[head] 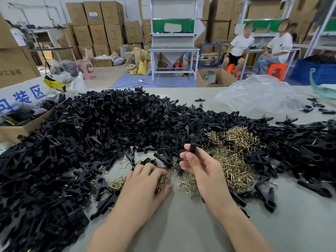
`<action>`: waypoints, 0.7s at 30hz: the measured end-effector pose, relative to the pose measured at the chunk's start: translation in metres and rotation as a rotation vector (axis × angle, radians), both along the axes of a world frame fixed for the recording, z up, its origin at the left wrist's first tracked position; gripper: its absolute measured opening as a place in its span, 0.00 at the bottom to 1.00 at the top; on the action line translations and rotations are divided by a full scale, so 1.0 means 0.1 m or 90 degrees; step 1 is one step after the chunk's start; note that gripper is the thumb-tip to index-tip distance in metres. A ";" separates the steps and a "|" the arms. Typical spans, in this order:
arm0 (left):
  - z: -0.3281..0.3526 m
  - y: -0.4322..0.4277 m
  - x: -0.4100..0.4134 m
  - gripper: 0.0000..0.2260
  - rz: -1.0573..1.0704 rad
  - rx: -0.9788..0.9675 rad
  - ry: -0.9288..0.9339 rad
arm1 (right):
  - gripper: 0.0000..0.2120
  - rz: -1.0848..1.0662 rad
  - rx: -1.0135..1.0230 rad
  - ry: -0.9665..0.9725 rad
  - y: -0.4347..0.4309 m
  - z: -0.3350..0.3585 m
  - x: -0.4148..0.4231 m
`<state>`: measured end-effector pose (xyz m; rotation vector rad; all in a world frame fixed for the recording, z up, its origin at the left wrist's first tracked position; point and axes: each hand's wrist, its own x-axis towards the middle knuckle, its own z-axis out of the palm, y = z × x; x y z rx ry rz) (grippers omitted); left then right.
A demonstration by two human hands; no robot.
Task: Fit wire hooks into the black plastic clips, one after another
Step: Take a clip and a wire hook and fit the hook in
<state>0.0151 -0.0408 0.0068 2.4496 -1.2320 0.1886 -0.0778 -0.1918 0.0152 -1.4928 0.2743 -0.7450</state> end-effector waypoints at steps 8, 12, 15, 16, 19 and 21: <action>0.04 -0.04 -0.02 0.07 0.017 0.048 -0.086 | 0.15 -0.015 -0.054 0.029 -0.01 -0.02 0.01; 0.03 -0.05 0.00 0.11 0.017 0.024 -0.047 | 0.14 -0.029 -0.073 0.044 -0.01 -0.03 0.02; 0.04 -0.04 0.03 0.11 0.024 -0.008 0.004 | 0.14 -0.035 -0.088 0.060 -0.01 -0.06 0.03; 0.05 -0.03 0.04 0.11 0.020 -0.013 0.016 | 0.13 -0.036 -0.087 0.064 -0.01 -0.06 0.03; 0.03 -0.01 0.04 0.12 0.013 -0.003 0.010 | 0.13 -0.034 -0.096 0.072 -0.02 -0.06 0.02; 0.01 -0.01 0.05 0.16 0.015 0.031 0.001 | 0.13 -0.033 -0.095 0.078 -0.02 -0.06 0.02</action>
